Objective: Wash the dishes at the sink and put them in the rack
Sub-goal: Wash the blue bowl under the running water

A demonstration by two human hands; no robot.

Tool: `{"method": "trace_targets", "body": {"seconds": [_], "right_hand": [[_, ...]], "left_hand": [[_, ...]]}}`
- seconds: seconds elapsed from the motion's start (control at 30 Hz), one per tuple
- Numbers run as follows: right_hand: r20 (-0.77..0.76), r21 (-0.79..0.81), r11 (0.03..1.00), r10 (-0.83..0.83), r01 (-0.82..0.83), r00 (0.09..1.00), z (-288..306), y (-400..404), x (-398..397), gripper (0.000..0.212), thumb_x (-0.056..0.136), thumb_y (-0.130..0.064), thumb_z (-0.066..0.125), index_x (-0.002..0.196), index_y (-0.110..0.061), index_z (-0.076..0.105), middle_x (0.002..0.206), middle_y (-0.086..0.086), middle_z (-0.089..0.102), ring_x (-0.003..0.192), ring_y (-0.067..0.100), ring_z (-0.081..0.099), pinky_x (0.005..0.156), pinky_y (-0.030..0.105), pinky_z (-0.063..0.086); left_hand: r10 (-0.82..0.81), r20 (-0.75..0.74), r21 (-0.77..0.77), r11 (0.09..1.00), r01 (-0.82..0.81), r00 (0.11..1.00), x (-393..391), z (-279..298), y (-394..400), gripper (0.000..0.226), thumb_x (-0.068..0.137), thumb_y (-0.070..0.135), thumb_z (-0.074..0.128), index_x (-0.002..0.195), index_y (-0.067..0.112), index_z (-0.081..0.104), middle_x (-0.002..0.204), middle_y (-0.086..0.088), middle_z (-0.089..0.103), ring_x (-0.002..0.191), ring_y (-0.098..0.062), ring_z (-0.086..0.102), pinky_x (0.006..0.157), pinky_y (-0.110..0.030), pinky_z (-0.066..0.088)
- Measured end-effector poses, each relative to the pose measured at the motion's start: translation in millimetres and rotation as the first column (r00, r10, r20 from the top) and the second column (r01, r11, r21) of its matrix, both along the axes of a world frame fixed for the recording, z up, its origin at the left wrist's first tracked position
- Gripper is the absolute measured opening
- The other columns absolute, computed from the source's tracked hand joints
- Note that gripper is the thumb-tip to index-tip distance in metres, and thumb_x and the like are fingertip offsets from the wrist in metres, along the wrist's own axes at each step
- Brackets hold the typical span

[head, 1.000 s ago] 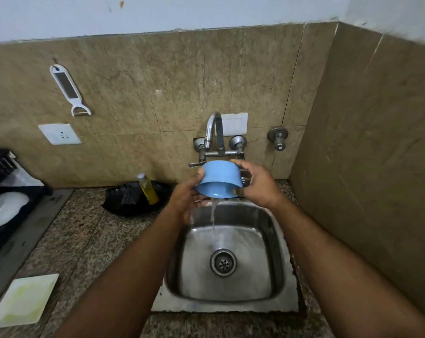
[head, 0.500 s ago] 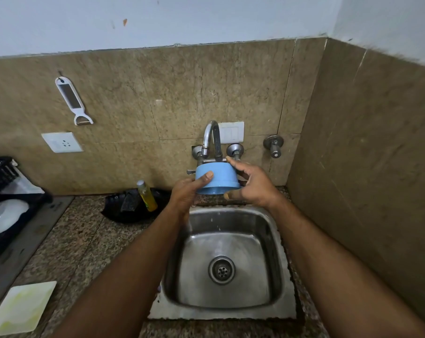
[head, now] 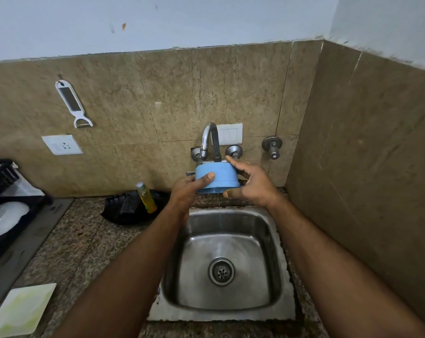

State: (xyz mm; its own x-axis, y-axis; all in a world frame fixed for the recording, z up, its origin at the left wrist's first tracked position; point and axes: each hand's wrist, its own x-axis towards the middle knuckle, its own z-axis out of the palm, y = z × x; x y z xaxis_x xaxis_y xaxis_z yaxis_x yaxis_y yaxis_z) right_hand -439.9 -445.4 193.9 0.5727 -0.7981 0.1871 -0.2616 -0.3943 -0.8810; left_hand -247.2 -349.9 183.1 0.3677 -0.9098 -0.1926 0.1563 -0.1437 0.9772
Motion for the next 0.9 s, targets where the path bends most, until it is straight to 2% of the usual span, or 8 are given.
{"method": "trace_targets", "body": {"seconds": [0.07,0.2,0.3,0.43,0.6,0.73,0.83,0.9], "right_hand": [[0.0,-0.001,1.0,-0.002,0.002,1.0,-1.3,-1.2,0.2,0.107,0.058,-0.015,0.1,0.153,-0.025,0.05,0.155,-0.006,0.05,0.142,0.011,0.047,0.113,0.043,0.049],[0.012,-0.002,1.0,-0.001,0.001,1.0,-3.2,-2.5,1.5,0.107,0.058,-0.012,0.099,0.152,-0.025,0.05,0.156,-0.006,0.05,0.142,0.012,0.047,0.113,0.043,0.049],[0.015,-0.008,1.0,0.005,-0.005,1.0,-6.3,-5.0,2.9,0.107,0.058,-0.014,0.099,0.152,-0.026,0.05,0.156,-0.006,0.049,0.142,0.013,0.047,0.113,0.045,0.048],[0.016,0.007,1.0,0.019,-0.02,1.0,-10.8,-6.8,4.4,0.106,0.058,-0.014,0.099,0.152,-0.025,0.051,0.155,-0.006,0.049,0.141,0.013,0.048,0.114,0.045,0.048],[0.05,0.073,0.996,0.038,-0.042,0.998,-19.8,-5.5,6.7,0.107,0.055,-0.017,0.099,0.151,-0.027,0.052,0.155,-0.009,0.05,0.141,0.01,0.049,0.115,0.043,0.047],[0.095,0.342,0.936,0.049,-0.079,0.994,-38.8,0.1,6.8,0.105,0.053,-0.026,0.096,0.148,-0.028,0.054,0.15,-0.004,0.056,0.133,0.015,0.058,0.11,0.042,0.051],[0.234,0.686,0.722,-0.106,-0.087,0.966,-43.8,10.8,17.9,0.069,0.076,-0.029,0.086,0.139,-0.012,0.063,0.126,0.009,0.072,0.113,0.025,0.07,0.106,0.046,0.054],[0.06,0.756,0.65,-0.181,0.073,0.982,-41.9,13.0,30.9,0.049,0.087,-0.046,0.075,0.119,-0.01,0.071,0.098,0.008,0.078,0.09,0.025,0.072,0.086,0.043,0.06]], "left_hand": [[0.0,-0.003,0.0,1.0,0.0,1.0,-0.3,0.3,0.3,0.056,0.076,0.041,0.088,0.115,0.004,0.072,0.106,-0.013,0.079,0.103,-0.031,0.075,0.093,-0.046,0.06],[0.016,0.018,-0.003,1.0,-0.016,1.0,-1.3,2.3,2.1,0.051,0.078,0.039,0.086,0.113,0.006,0.073,0.104,-0.009,0.08,0.096,-0.024,0.077,0.082,-0.037,0.061],[0.017,0.02,-0.007,1.0,-0.016,1.0,0.6,2.0,3.0,0.052,0.077,0.04,0.087,0.113,0.005,0.073,0.104,-0.009,0.08,0.098,-0.026,0.077,0.086,-0.04,0.062],[0.01,-0.052,-0.006,1.0,-0.01,0.999,0.1,2.3,5.9,0.05,0.08,0.032,0.087,0.116,0.001,0.071,0.104,-0.014,0.079,0.094,-0.029,0.078,0.072,-0.034,0.062],[0.01,-0.134,0.008,1.0,-0.009,0.991,2.1,-6.1,7.4,0.054,0.078,0.027,0.089,0.119,-0.002,0.069,0.107,-0.02,0.078,0.098,-0.036,0.077,0.08,-0.043,0.063],[0.088,-0.091,0.053,0.995,-0.084,0.992,-1.1,-25.3,14.5,0.037,0.077,0.02,0.088,0.103,-0.003,0.073,0.092,-0.015,0.08,0.074,-0.022,0.078,0.059,-0.027,0.06],[0.118,-0.077,0.063,0.992,-0.113,0.99,4.5,-42.0,25.6,0.06,0.063,0.027,0.097,0.108,-0.003,0.072,0.1,-0.022,0.078,0.088,-0.036,0.078,0.08,-0.049,0.064],[0.12,-0.034,0.033,0.992,-0.118,0.992,11.6,-45.9,33.6,0.07,0.057,0.028,0.1,0.113,-0.002,0.071,0.102,-0.02,0.078,0.093,-0.039,0.077,0.086,-0.055,0.062]]}}
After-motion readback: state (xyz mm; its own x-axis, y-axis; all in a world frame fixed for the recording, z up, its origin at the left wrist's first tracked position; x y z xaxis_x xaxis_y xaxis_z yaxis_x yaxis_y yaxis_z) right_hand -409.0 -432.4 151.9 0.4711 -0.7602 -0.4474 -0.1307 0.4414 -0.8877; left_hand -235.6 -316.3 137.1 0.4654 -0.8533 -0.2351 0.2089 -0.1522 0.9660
